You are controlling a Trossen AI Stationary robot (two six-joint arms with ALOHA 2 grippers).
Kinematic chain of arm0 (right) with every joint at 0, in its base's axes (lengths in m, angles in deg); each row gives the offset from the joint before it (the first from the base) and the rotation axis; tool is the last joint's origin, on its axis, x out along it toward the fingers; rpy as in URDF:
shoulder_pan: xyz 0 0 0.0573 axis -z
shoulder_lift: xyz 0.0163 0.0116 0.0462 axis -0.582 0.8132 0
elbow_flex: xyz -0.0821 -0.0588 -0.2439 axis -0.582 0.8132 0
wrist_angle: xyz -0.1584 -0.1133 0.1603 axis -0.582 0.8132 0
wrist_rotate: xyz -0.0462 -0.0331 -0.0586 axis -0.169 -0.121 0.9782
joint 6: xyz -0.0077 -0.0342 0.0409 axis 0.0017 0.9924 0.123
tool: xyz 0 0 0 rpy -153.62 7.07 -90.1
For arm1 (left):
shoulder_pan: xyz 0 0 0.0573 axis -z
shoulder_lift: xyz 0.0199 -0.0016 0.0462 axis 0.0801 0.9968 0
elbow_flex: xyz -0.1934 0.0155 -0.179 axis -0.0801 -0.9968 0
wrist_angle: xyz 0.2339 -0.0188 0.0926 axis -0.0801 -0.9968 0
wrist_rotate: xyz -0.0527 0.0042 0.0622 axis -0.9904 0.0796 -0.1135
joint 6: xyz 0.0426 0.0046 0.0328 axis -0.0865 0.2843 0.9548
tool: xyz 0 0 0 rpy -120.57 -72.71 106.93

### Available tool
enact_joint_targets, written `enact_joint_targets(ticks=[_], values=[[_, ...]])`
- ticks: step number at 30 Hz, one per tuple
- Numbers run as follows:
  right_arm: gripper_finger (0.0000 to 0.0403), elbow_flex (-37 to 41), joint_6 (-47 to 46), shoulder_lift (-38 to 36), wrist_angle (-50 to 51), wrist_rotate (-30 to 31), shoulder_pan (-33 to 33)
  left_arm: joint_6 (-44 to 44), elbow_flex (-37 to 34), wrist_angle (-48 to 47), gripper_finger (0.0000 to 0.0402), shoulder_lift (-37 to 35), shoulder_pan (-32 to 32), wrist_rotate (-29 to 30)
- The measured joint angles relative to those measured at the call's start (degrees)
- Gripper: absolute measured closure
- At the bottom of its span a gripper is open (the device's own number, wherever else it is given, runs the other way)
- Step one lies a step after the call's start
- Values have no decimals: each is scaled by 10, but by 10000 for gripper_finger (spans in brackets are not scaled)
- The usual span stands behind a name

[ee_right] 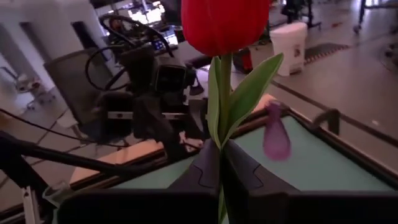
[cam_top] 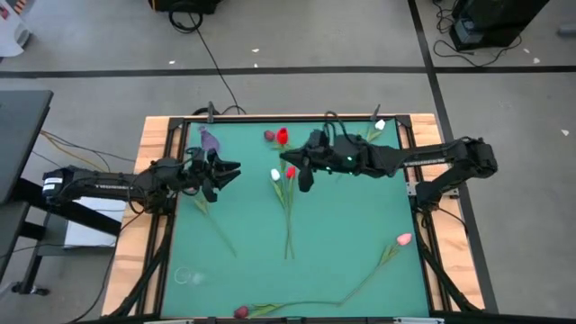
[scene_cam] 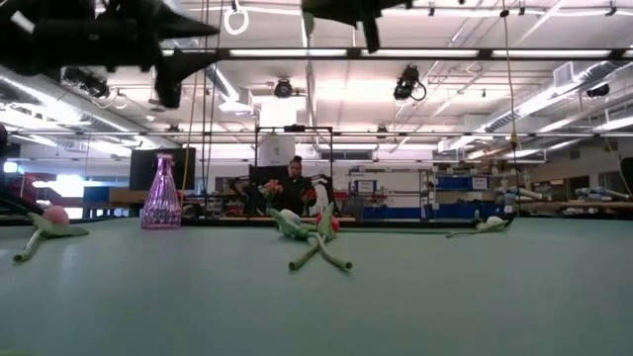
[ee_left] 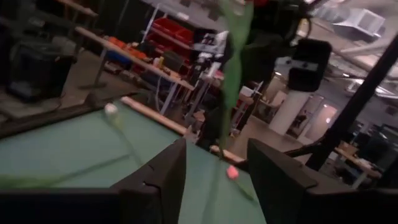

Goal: Sort flowers into vase by color
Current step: Put the right red flower into the transparent vase

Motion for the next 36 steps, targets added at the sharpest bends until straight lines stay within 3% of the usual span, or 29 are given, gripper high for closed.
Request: enact_joint_targets(ticks=[9,18,23,29,36], values=[[393,-110,54,85,13,-26,3,97,167,-120,177,93,4,-11],[393,-149,75,99,11,-55,12,109,238,-151,191,155,-1,-44],[393,-150,86,93,11,-59,13,107,249,-147,217,169,-15,-43],[393,-150,90,89,10,-85,16,124,249,-129,281,168,-16,-42],[393,-150,96,89,11,-91,17,146,248,-108,338,182,-16,-91]])
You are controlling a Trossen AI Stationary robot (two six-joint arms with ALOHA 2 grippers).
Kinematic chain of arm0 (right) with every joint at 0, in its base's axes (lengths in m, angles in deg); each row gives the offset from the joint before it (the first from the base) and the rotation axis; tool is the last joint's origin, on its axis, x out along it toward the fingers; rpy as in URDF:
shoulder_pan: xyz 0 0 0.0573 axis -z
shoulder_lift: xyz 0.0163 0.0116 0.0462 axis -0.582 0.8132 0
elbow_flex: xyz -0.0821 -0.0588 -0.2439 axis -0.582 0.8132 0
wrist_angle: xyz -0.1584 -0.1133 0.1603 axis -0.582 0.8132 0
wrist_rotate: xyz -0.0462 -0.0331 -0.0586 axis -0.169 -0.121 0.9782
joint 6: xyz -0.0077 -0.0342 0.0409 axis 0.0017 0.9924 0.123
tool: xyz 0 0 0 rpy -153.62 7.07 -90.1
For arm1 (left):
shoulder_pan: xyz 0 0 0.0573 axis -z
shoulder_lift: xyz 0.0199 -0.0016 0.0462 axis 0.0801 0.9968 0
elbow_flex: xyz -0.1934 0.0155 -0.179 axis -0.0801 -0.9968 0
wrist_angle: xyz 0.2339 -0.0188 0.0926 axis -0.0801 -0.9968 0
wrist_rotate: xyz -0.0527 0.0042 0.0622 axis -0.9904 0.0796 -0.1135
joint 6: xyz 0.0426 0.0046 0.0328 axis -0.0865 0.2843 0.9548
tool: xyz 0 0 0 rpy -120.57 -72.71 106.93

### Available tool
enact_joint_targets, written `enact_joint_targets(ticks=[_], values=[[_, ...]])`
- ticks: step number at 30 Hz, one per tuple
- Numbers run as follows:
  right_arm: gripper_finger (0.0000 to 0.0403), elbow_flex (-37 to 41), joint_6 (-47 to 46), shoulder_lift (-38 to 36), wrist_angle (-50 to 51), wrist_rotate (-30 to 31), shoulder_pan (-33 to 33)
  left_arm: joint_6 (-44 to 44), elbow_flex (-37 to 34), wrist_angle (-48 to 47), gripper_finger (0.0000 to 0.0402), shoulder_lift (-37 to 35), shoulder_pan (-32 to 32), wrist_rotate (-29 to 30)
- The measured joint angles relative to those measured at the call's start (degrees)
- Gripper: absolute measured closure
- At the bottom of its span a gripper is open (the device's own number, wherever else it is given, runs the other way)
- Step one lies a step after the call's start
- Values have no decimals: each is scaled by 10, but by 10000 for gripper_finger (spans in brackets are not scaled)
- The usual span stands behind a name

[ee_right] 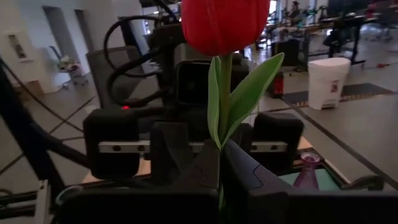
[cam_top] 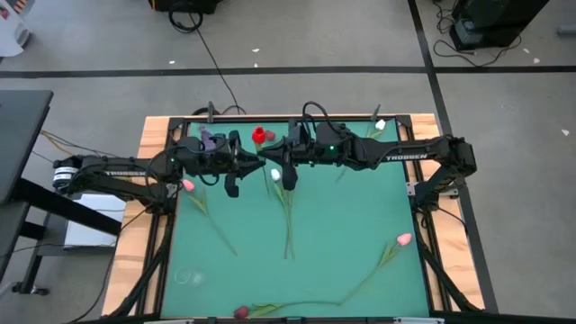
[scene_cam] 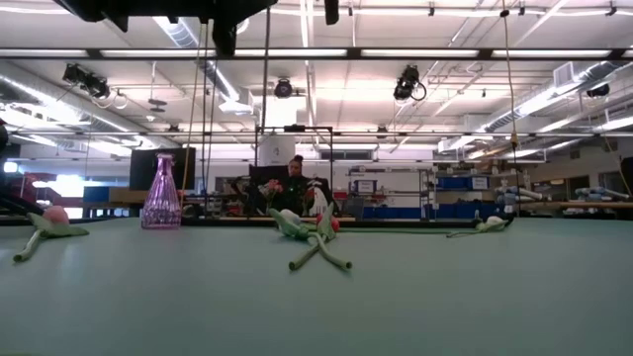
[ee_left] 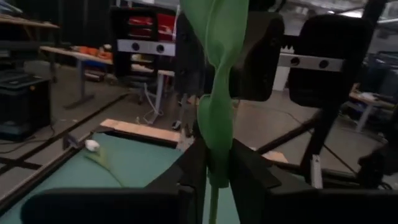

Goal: Sort flowers into vase by color
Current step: Put the right red flower into the transparent vase

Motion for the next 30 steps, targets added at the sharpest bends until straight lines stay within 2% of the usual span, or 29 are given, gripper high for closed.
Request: enact_joint_targets(ticks=[7,10,15,20,25,30], values=[[380,0,-19,0,3,-22,13,4,0,27,373,16,0,-5],[351,0,-37,0,4,-20,19,9,0,21,390,15,-1,-3],[284,0,-39,0,5,19,19,9,0,-8,392,-4,-1,-2],[245,0,-71,-8,21,63,18,31,0,-106,393,-66,16,-9],[243,0,-120,-25,12,139,11,52,0,-220,393,-152,60,-15],[243,0,-105,-46,12,198,-11,81,0,-317,393,-241,111,-14]])
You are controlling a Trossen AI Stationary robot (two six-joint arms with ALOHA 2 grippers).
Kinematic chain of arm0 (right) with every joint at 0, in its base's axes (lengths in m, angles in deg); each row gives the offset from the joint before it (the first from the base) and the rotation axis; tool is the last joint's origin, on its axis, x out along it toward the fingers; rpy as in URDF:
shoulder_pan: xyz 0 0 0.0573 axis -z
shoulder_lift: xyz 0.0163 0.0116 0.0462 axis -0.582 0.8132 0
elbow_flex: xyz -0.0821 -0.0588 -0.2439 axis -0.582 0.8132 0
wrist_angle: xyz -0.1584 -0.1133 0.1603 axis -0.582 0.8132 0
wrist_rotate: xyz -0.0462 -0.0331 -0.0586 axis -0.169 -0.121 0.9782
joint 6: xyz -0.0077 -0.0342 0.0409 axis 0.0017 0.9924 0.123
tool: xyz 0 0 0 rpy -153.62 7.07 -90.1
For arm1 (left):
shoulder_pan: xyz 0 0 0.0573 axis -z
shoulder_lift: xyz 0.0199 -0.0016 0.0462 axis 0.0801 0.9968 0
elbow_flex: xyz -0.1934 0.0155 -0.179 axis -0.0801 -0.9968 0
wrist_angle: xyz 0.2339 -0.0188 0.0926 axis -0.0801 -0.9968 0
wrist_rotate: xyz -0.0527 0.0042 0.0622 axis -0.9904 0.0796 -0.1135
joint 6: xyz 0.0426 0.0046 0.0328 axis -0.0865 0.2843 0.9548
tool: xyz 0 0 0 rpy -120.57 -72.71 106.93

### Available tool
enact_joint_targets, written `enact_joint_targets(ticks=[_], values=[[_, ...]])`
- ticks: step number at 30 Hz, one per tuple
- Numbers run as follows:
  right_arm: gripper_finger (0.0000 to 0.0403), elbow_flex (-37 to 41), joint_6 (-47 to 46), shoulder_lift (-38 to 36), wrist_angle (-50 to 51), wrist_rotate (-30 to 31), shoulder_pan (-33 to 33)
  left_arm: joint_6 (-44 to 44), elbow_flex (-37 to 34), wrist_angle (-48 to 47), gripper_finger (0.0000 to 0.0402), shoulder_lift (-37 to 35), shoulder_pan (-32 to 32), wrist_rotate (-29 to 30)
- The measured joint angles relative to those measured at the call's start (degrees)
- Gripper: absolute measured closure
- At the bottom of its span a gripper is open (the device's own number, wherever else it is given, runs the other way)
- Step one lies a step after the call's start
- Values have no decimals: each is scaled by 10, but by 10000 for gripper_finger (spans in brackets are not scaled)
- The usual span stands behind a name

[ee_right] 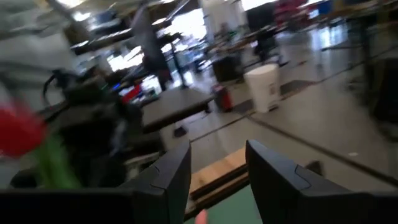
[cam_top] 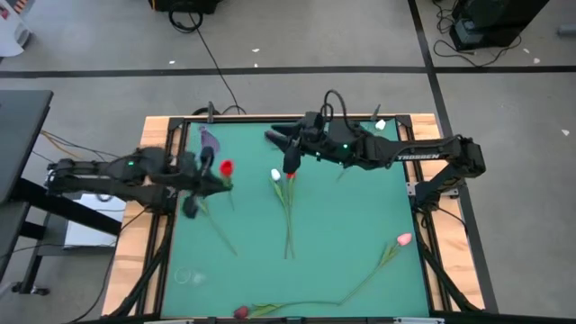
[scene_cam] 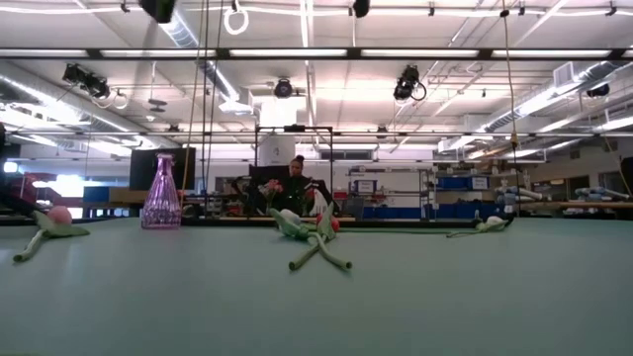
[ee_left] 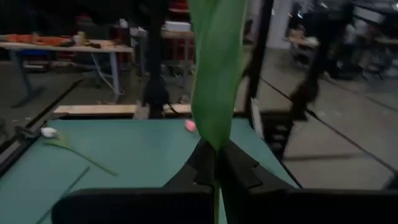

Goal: Sort flowers into vase by color
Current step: Put the right red flower into the transparent vase

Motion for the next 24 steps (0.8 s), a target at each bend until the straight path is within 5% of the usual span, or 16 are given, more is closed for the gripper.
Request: enact_joint_targets(ticks=[5,11,16,24], values=[[243,0,-47,-10,1,79,-11,-13,0,-83,393,-99,52,4],[243,0,-88,-10,39,62,-20,-63,1,-111,393,-185,116,-24],[243,0,-176,-10,71,62,-26,-158,0,-109,393,-172,165,-170],[243,0,-221,-10,70,73,-45,-123,0,15,394,-95,260,-182]])
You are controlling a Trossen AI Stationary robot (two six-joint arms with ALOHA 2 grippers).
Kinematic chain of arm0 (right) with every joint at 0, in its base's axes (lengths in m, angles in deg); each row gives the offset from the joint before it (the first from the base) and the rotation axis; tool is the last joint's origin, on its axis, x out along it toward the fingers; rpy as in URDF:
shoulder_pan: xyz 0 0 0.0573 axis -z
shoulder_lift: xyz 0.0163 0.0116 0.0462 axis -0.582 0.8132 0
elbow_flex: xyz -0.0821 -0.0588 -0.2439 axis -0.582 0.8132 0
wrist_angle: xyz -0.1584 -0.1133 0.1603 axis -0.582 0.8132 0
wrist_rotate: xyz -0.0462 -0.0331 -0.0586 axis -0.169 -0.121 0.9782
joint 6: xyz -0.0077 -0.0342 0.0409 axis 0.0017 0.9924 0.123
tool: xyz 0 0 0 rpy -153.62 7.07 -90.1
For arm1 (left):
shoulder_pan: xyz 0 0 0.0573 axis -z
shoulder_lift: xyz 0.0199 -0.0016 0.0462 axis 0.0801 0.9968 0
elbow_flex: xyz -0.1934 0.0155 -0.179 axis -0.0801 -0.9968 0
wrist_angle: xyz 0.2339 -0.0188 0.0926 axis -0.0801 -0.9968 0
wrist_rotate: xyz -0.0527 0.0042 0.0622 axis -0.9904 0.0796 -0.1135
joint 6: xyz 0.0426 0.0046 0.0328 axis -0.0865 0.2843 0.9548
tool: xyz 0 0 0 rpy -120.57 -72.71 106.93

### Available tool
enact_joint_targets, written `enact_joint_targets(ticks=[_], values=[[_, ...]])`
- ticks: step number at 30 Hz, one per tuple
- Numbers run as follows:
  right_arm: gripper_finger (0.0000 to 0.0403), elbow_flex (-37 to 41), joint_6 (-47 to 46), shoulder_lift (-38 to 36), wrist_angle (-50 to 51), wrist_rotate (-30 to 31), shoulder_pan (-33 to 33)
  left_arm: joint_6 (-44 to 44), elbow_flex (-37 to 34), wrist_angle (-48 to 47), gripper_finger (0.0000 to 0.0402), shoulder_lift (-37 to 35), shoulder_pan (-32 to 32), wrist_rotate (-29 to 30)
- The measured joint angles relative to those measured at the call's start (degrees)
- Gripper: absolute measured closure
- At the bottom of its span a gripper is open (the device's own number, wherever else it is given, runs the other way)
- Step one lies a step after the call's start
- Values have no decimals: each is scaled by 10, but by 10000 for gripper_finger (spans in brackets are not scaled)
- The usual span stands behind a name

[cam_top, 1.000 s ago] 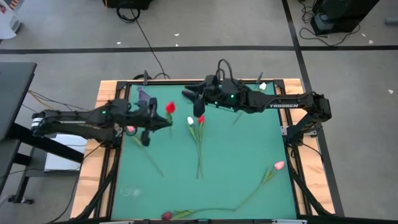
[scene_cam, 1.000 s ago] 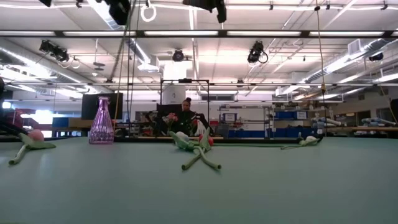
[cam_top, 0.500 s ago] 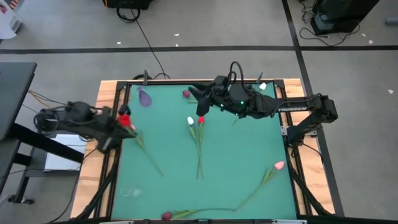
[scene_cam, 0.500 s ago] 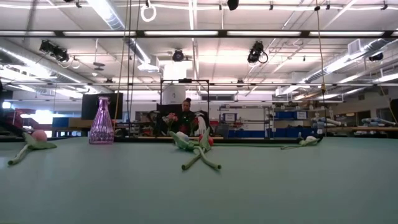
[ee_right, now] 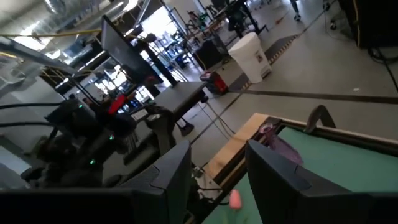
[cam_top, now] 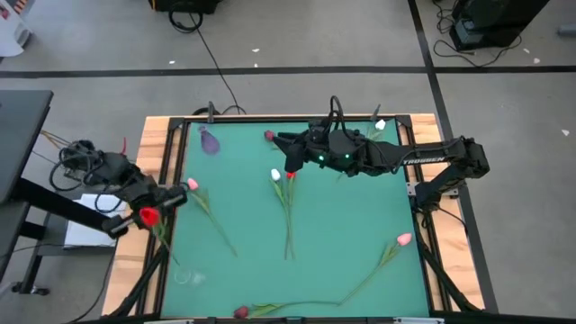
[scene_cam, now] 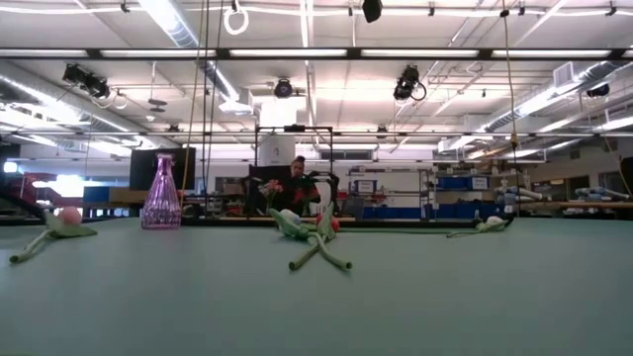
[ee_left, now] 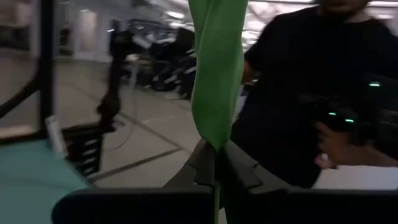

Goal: Sort flowers into vase by color
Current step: Put the right red flower into the transparent vase

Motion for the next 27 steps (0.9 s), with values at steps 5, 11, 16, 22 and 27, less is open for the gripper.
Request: enact_joint_targets(ticks=[5,11,16,22,27], values=[[243,0,-7,0,5,14,-7,28,0,47,394,65,64,-1],[243,0,-6,0,4,20,-20,88,0,39,394,117,118,54],[243,0,-4,0,4,24,-29,111,0,9,394,123,142,106],[243,0,-5,0,4,26,-39,102,-36,6,394,118,174,157],[243,0,-5,0,4,38,-54,83,-85,16,394,100,201,205]])
